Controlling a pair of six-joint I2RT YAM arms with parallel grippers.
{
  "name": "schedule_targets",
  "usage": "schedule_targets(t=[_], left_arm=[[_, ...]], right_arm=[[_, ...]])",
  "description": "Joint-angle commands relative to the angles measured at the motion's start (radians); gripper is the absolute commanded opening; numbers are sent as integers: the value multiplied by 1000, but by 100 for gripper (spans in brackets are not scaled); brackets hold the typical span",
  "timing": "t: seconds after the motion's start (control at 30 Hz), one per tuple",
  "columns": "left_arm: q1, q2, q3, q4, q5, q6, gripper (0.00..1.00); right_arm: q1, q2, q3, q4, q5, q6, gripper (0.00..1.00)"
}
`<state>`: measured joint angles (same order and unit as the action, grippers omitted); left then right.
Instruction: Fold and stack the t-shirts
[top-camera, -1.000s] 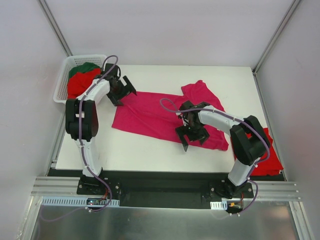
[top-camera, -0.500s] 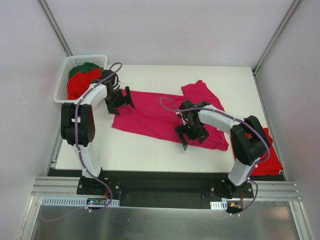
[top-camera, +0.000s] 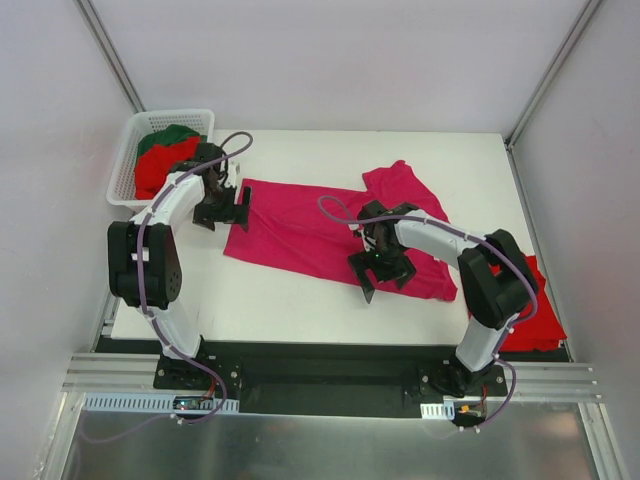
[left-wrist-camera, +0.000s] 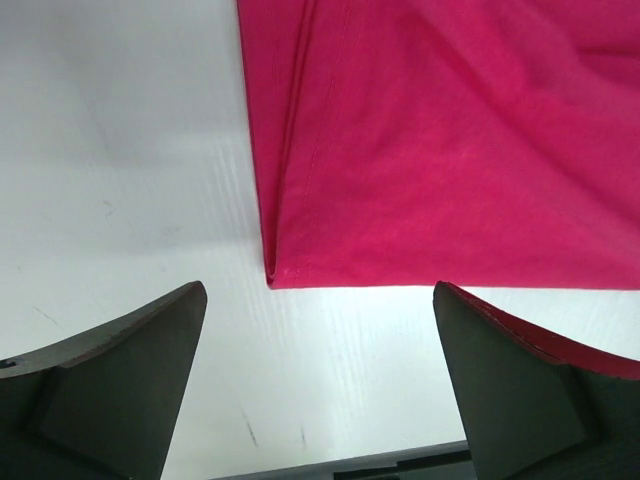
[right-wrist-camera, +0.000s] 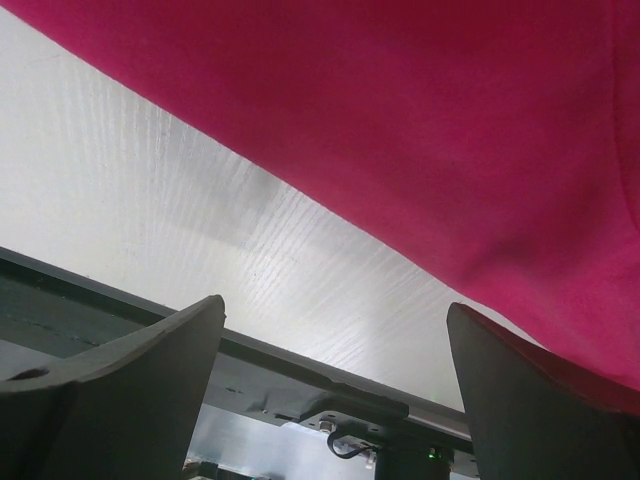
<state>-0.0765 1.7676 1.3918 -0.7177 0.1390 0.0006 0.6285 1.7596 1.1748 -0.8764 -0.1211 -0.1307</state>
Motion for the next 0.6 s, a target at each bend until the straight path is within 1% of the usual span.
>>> schedule_targets(t=[0.0,0.23,0.37,0.5,0.57], left_arm=[[21,-14,-48,-43,-36,108,96],[18,44,-50,-45,-26,113,89],[-2,67,-37,-45,-6,121,85],[-23,95,-39,-45,-19,115,84],[-29,104,-34,-45,-21,113,80]], right_arm=[[10,14,31,-24,-34,-21,96],[14,17,14,-9,-54,-24,96],[16,26,11,1,-60,-21,96],[17,28,14,7,-60,-18,96],[17,26,16,7,-58,-17,96]])
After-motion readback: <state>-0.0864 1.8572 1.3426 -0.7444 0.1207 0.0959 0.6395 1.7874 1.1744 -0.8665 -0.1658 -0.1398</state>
